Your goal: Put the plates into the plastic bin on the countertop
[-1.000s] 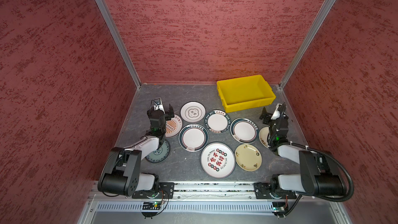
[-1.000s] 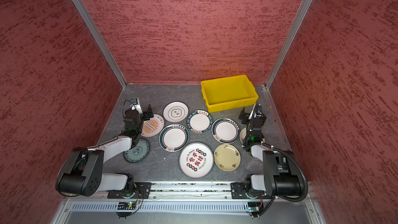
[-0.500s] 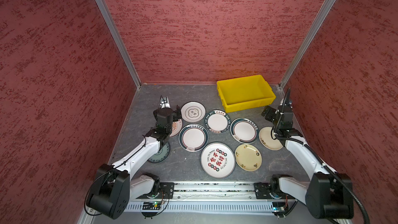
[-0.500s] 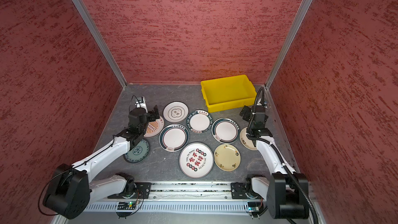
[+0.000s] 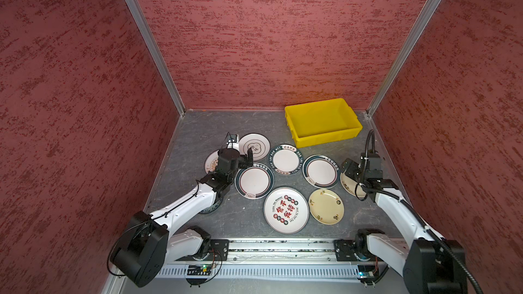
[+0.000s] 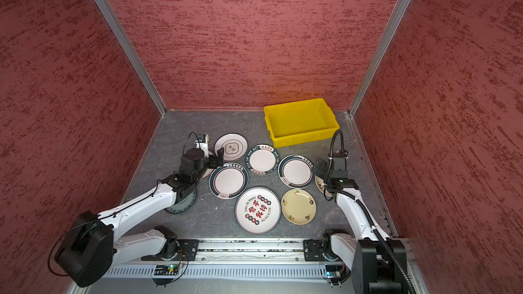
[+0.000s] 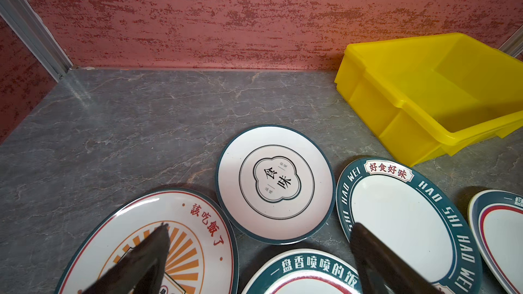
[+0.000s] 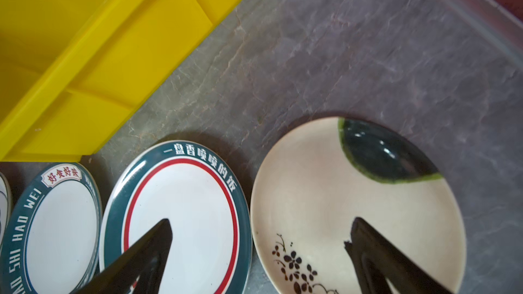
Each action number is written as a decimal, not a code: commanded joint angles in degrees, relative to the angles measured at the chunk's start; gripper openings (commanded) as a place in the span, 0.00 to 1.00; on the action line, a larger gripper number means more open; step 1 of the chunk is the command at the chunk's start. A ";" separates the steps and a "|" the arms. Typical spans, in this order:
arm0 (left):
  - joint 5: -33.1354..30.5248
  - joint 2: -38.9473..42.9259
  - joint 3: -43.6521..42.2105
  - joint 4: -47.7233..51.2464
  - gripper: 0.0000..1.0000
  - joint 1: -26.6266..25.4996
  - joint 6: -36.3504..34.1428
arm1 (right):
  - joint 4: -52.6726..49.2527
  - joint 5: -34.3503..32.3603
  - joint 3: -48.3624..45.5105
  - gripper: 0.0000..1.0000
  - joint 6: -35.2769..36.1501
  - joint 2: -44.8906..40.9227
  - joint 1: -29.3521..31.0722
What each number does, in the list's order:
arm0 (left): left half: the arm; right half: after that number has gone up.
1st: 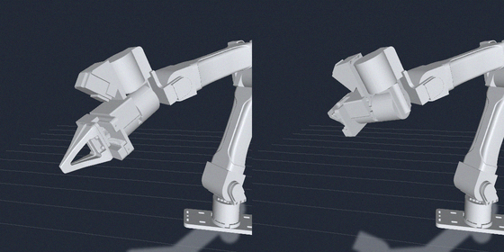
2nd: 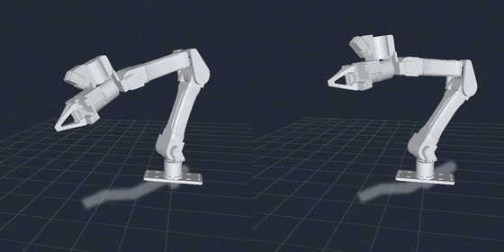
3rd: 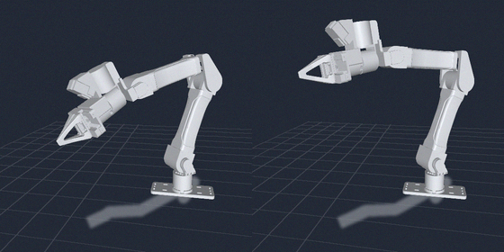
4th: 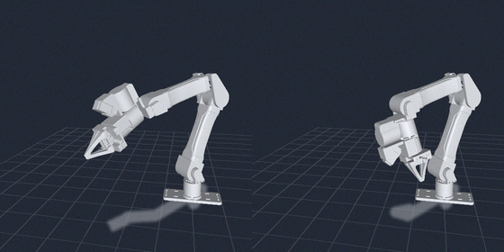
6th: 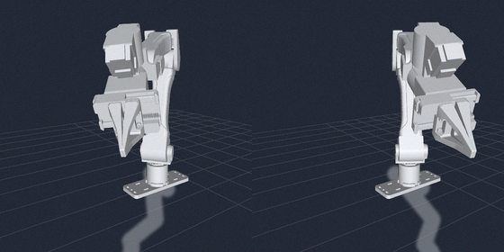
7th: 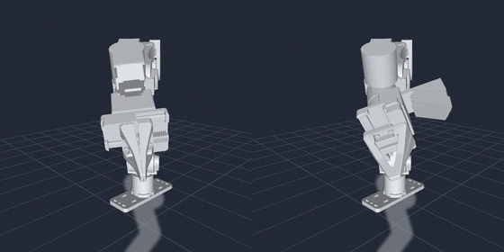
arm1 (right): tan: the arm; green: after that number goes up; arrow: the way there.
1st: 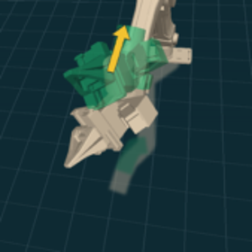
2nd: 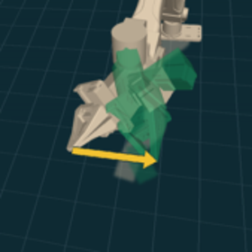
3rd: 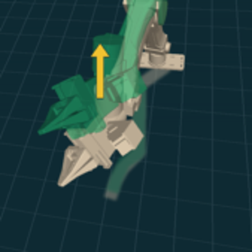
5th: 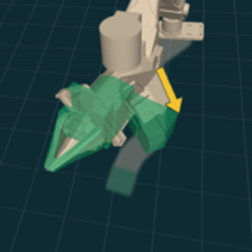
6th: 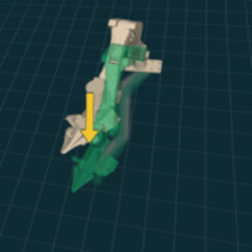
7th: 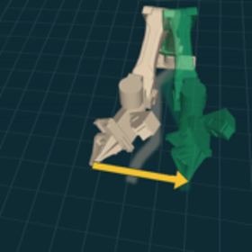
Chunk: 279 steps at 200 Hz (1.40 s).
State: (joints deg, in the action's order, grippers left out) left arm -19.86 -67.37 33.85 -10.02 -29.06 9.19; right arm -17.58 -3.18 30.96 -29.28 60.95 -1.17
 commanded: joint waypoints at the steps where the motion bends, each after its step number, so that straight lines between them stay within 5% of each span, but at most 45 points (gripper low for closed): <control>1: 0.38 0.09 -0.05 -0.02 0.99 -0.30 0.99 | 1.48 1.78 -1.21 0.99 -2.71 1.39 0.20; 152: 0.85 2.60 -0.55 1.72 0.99 -0.29 1.50 | 14.18 3.80 0.20 0.99 -4.46 16.43 0.03; 279: -0.18 2.76 -0.29 3.05 0.99 -0.24 1.18 | 21.64 4.42 11.55 0.99 -4.21 32.51 -0.94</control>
State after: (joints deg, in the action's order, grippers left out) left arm -19.55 -65.10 33.52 -7.46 -29.06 9.87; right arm 1.58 0.58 40.45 -32.62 91.18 -1.67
